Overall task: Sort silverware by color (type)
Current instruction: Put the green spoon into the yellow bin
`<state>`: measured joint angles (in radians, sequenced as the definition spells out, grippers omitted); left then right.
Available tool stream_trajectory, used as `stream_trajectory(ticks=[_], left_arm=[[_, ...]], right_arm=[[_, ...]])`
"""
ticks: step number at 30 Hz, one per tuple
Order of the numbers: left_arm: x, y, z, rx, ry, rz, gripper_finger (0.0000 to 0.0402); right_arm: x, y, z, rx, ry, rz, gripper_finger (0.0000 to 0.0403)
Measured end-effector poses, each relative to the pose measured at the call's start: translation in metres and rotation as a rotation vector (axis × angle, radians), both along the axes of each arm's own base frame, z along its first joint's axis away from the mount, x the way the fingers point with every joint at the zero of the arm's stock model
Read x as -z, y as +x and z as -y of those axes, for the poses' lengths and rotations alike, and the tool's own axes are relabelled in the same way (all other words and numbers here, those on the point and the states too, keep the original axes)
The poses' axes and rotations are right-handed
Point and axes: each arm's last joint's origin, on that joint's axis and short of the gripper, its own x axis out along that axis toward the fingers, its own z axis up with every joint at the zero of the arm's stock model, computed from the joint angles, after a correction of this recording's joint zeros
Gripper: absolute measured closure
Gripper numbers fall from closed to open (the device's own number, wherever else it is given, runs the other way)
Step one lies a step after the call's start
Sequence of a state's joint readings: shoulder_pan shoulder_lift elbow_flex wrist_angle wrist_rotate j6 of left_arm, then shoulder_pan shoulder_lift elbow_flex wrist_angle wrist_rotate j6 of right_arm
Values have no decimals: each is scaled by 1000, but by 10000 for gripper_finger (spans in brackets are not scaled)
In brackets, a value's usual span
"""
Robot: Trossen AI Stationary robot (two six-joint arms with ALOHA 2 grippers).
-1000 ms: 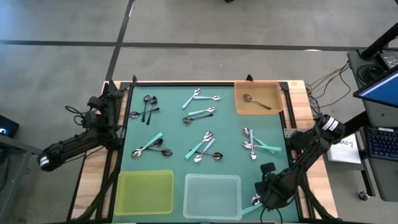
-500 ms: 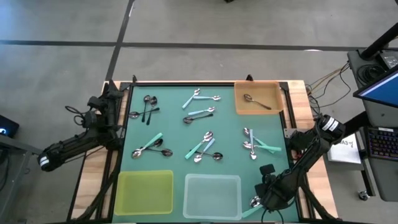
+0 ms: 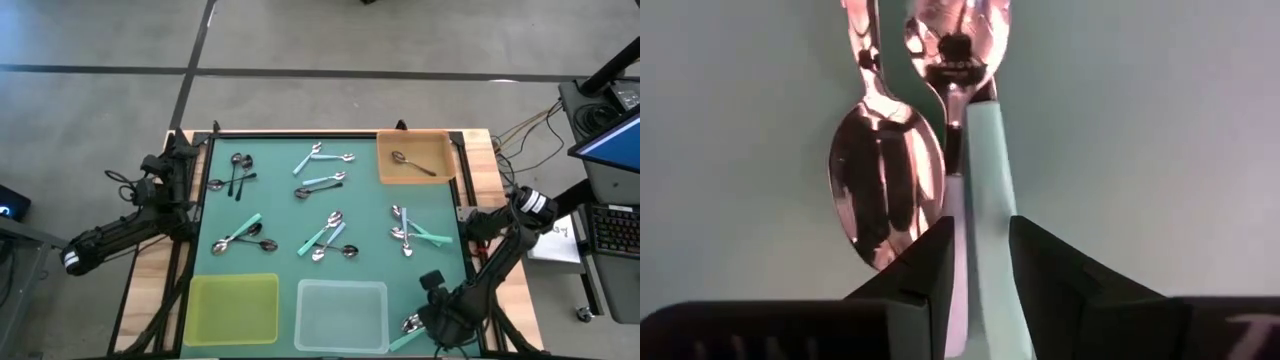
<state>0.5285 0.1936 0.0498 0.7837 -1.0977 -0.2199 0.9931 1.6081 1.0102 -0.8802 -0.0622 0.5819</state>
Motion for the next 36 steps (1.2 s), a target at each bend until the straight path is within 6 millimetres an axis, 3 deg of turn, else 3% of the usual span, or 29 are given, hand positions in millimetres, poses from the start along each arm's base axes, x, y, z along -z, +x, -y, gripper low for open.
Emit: stream_trajectory(ticks=[8,36], left_arm=[[0,0,0,0,0,0,200],[0,0,0,0,0,0,200]], right_arm=[[2,2,3,-2,-91,128,310],[0,2,2,73,-41,124,312]])
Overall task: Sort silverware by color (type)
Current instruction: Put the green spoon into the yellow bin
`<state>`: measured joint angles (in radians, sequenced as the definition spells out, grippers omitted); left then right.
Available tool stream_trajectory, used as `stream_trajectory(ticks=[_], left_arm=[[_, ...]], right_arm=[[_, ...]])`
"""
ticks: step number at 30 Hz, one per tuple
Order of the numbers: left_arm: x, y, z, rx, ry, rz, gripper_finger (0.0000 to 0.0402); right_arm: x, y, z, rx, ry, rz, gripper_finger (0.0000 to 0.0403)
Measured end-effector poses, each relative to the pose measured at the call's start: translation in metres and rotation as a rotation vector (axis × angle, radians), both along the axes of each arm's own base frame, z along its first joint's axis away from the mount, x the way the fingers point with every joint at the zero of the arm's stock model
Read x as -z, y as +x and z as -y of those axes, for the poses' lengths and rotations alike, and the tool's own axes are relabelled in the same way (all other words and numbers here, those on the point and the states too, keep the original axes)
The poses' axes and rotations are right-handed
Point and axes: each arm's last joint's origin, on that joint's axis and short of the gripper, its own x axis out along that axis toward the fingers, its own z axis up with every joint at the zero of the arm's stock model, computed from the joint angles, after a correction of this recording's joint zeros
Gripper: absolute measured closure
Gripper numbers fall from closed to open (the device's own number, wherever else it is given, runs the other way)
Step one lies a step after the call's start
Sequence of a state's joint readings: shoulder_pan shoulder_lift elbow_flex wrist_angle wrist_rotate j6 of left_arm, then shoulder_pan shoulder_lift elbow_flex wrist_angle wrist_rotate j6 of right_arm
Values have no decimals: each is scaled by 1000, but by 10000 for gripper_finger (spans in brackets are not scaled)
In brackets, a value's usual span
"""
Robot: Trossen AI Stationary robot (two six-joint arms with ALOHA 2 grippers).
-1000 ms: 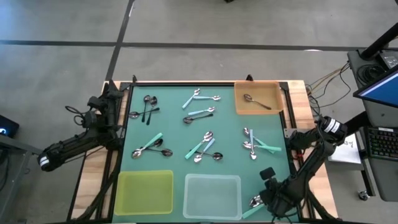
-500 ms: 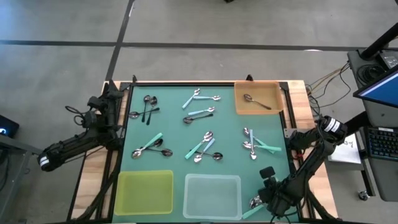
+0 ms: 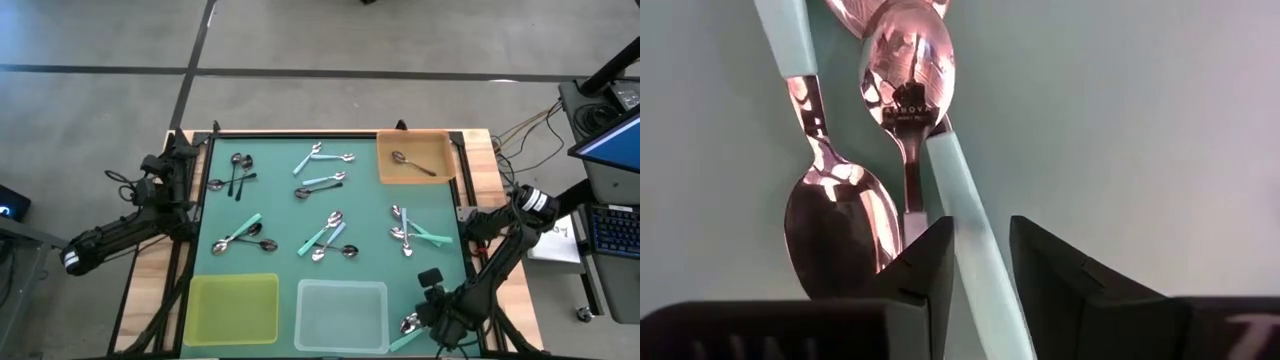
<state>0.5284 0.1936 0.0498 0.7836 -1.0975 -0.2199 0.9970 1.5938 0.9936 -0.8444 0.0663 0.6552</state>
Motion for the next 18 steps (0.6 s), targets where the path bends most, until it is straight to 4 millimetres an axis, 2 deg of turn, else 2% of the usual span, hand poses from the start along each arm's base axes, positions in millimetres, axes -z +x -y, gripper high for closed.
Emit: stream_trajectory(ticks=[11,18], left_arm=[[0,0,0,0,0,1,200],[0,0,0,0,0,0,200]], right_arm=[[19,1,-1,-36,-36,-45,310],[25,1,2,43,-54,-51,322]])
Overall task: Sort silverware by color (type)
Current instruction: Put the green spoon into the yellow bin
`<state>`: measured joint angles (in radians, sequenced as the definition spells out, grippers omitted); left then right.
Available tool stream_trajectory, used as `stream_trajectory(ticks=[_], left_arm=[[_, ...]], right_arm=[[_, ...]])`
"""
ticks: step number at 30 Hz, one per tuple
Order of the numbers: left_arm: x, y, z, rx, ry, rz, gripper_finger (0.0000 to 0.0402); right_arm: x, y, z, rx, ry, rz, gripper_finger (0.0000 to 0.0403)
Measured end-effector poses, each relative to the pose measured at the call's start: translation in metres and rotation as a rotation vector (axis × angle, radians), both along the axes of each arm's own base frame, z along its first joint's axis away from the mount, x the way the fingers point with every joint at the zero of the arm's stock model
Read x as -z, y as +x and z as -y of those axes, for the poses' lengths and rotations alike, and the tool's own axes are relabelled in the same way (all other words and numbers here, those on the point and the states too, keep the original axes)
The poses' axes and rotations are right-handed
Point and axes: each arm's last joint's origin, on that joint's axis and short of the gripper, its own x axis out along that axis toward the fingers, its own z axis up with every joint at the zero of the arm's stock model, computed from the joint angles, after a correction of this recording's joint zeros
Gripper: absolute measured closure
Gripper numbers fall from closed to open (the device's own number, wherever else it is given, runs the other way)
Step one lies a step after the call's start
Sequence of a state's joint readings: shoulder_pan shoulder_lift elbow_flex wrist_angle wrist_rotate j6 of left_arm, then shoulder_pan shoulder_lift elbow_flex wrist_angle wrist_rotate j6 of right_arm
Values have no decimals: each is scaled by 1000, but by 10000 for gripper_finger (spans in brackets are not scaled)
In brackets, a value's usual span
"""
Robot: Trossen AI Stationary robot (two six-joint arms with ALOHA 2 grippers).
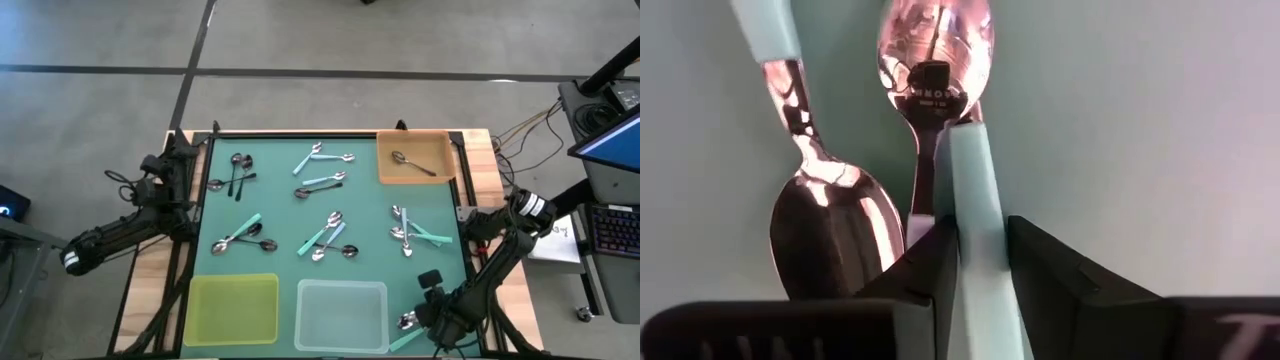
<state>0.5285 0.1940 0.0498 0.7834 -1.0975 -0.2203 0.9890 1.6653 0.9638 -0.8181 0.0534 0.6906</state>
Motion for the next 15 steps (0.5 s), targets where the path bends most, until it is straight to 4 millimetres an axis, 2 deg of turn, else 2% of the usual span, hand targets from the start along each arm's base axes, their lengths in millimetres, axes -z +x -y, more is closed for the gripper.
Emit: stream_trajectory(ticks=[6,15], left_arm=[[0,0,0,0,0,0,200],[0,0,0,0,0,0,200]], right_arm=[[1,3,2,77,-3,7,339],[2,6,3,137,2,26,339]])
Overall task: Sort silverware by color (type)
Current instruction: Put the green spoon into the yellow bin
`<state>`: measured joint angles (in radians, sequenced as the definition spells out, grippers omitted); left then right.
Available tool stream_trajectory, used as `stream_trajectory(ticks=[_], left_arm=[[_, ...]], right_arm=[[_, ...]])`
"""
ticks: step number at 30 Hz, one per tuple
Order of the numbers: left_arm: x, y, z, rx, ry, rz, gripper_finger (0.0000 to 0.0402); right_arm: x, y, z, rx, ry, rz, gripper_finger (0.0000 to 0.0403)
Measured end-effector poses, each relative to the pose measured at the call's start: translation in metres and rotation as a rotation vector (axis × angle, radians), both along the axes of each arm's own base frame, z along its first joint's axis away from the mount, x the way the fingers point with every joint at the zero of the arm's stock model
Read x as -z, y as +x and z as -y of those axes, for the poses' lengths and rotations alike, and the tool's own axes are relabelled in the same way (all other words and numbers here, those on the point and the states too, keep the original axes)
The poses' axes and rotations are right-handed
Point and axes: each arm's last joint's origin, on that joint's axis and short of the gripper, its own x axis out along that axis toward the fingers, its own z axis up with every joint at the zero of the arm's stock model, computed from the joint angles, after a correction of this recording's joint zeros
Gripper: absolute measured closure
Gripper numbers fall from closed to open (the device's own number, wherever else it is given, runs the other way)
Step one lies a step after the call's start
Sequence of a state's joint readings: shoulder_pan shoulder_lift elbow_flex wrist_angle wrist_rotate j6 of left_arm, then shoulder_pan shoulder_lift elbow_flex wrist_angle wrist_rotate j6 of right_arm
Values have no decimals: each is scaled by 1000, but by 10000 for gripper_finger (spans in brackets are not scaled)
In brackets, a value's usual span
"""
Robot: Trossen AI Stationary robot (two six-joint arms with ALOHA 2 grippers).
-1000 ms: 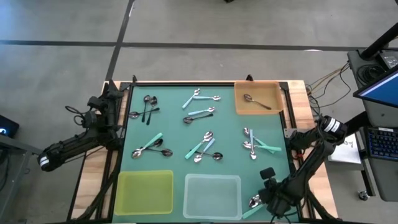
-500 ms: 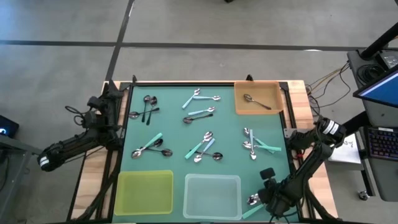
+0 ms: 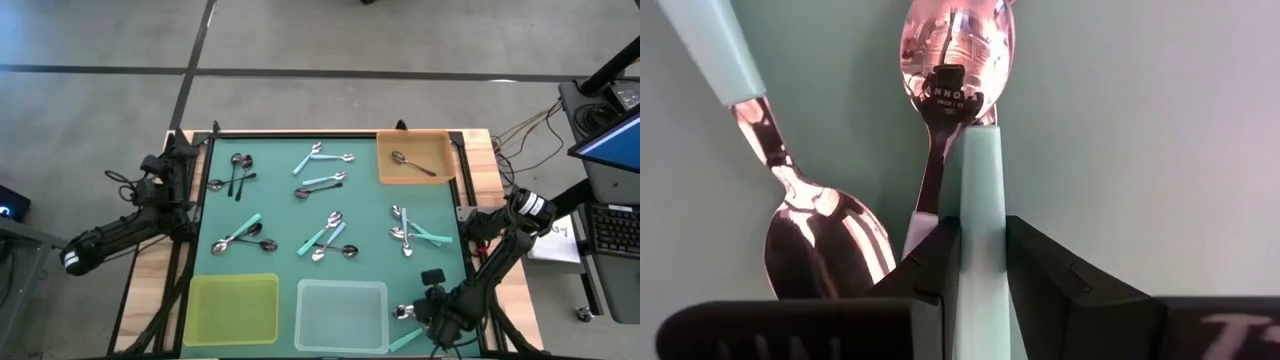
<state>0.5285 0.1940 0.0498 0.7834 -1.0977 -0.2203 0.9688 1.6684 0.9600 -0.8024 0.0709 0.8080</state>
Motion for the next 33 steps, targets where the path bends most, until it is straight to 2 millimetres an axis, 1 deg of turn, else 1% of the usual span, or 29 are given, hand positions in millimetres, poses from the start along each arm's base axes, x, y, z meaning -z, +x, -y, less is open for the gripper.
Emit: stream_trajectory(ticks=[8,17,19,21,22,26,28,30,31,33], left_arm=[[0,0,0,0,0,-1,200],[0,0,0,0,0,-1,200],[0,0,0,23,12,33,200],[-1,2,0,85,47,67,200],[-2,3,0,139,77,55,200],[-6,12,3,416,231,-30,200],[-10,13,5,497,271,-17,200],[-15,13,6,580,302,48,200],[-17,14,7,630,314,80,200],[-20,16,9,721,342,75,200]], right_arm=[[0,0,1,113,-9,24,339],[0,6,5,154,-36,73,339],[0,8,7,161,-41,81,339],[0,11,8,165,-45,85,339],[0,12,10,168,-47,85,339],[-1,18,15,191,-58,105,339],[-2,20,18,204,-74,133,339],[-3,21,24,235,-95,176,340],[-4,21,28,256,-107,197,340],[-5,18,38,298,-138,226,340]])
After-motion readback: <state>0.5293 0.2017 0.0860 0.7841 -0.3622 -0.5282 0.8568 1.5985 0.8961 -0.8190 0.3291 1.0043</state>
